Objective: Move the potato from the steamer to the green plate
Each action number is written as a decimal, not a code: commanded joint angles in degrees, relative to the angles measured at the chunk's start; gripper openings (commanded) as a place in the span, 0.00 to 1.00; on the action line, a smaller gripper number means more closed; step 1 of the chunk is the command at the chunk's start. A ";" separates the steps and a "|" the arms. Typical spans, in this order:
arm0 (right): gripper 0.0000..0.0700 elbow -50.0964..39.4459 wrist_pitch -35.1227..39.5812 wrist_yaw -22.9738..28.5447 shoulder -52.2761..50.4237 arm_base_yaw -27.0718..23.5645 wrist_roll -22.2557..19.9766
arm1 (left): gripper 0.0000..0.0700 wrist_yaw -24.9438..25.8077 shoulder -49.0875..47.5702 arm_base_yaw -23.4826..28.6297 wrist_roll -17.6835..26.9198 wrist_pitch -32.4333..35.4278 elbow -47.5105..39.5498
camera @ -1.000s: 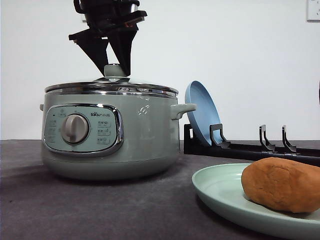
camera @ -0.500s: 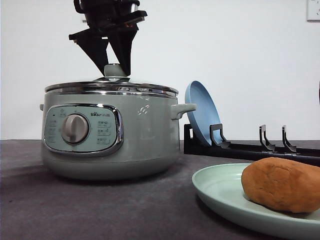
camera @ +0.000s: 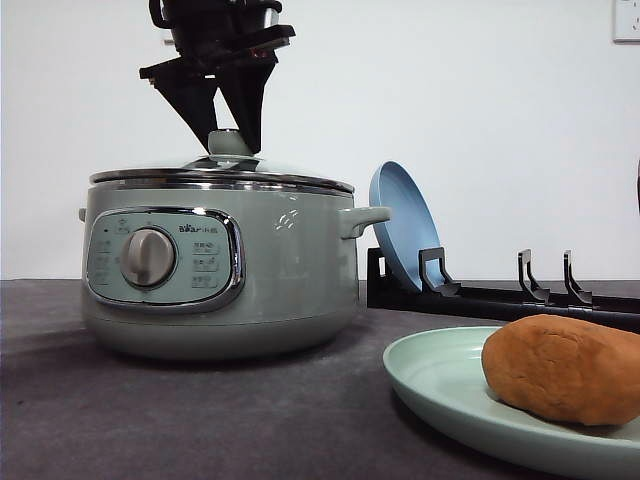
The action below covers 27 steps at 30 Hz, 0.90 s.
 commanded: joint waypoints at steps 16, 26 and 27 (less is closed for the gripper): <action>1.00 1.09 0.59 0.13 0.22 0.39 0.79 | 0.87 -0.15 -0.92 -0.48 -1.52 1.29 1.78; 1.00 1.09 0.59 0.14 0.22 0.39 0.66 | 0.91 -0.17 -7.88 -0.48 -2.32 -0.19 1.86; 1.00 1.09 0.59 0.14 0.22 0.39 0.60 | 0.90 -0.17 -9.05 -0.48 -2.32 -0.50 1.86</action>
